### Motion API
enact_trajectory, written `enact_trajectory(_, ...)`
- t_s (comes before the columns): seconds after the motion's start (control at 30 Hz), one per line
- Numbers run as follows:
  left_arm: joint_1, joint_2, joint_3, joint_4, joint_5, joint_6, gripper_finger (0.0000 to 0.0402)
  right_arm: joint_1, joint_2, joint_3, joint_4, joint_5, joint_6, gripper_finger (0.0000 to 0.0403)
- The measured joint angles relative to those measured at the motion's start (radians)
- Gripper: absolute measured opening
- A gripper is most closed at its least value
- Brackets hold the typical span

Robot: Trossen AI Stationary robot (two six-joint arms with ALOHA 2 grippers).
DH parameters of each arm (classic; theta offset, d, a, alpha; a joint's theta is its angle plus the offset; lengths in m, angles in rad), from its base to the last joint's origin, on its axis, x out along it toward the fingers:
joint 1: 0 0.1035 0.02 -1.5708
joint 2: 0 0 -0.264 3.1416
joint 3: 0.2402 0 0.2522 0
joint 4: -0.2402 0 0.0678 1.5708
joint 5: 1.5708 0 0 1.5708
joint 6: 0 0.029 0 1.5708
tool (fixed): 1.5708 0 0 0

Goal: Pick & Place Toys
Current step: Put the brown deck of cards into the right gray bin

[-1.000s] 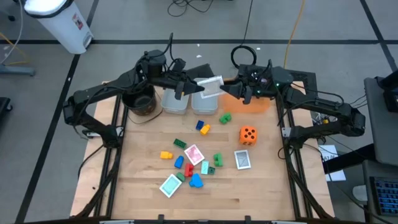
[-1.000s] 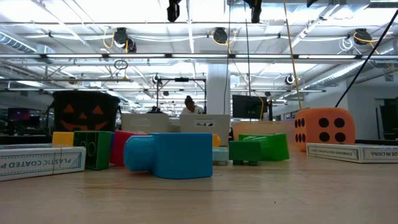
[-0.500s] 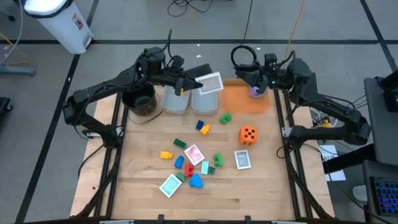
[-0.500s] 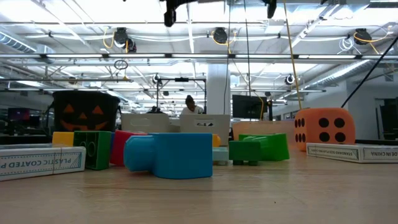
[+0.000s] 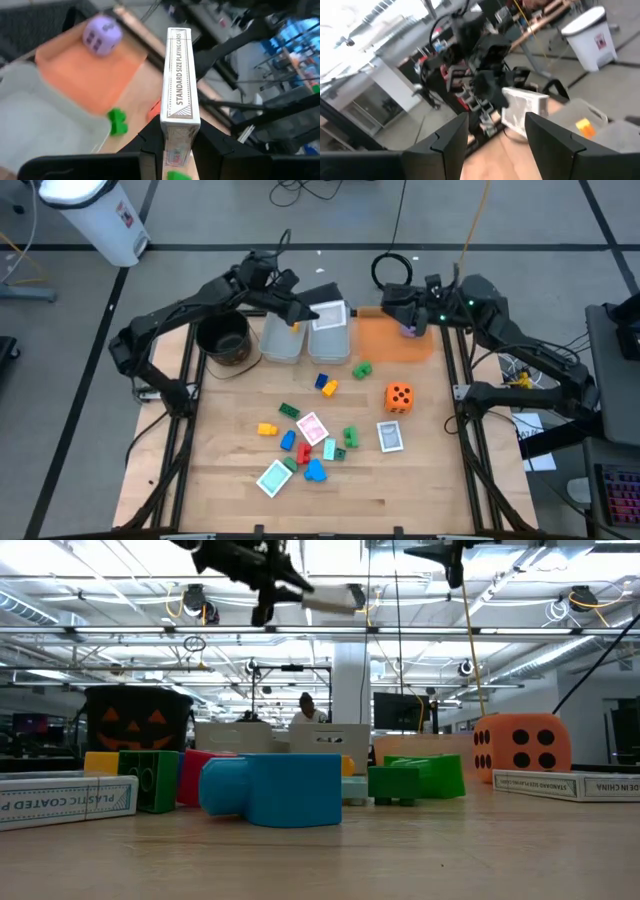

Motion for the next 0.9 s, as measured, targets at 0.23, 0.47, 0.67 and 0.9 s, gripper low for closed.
enact_trajectory(0.23, 0.049, 0.148, 0.163, -0.257, 0.002, 0.154, 0.0073, 0.009, 0.002, 0.0, -0.064, 0.002, -0.017, 0.0191)
enact_trajectory(0.47, 0.077, 0.335, 0.459, -0.522, -0.066, 0.298, 0.0073, 0.009, 0.003, 0.0, -0.102, 0.004, -0.022, 0.0186)
enact_trajectory(0.67, 0.082, 0.479, 0.666, -0.643, -0.09, 0.343, 0.0073, 0.009, 0.003, -0.001, -0.151, 0.006, -0.028, 0.0185)
enact_trajectory(0.9, 0.083, 0.575, 0.715, -0.675, -0.084, 0.329, 0.0075, 0.009, 0.004, -0.001, -0.165, 0.006, -0.028, 0.0182)
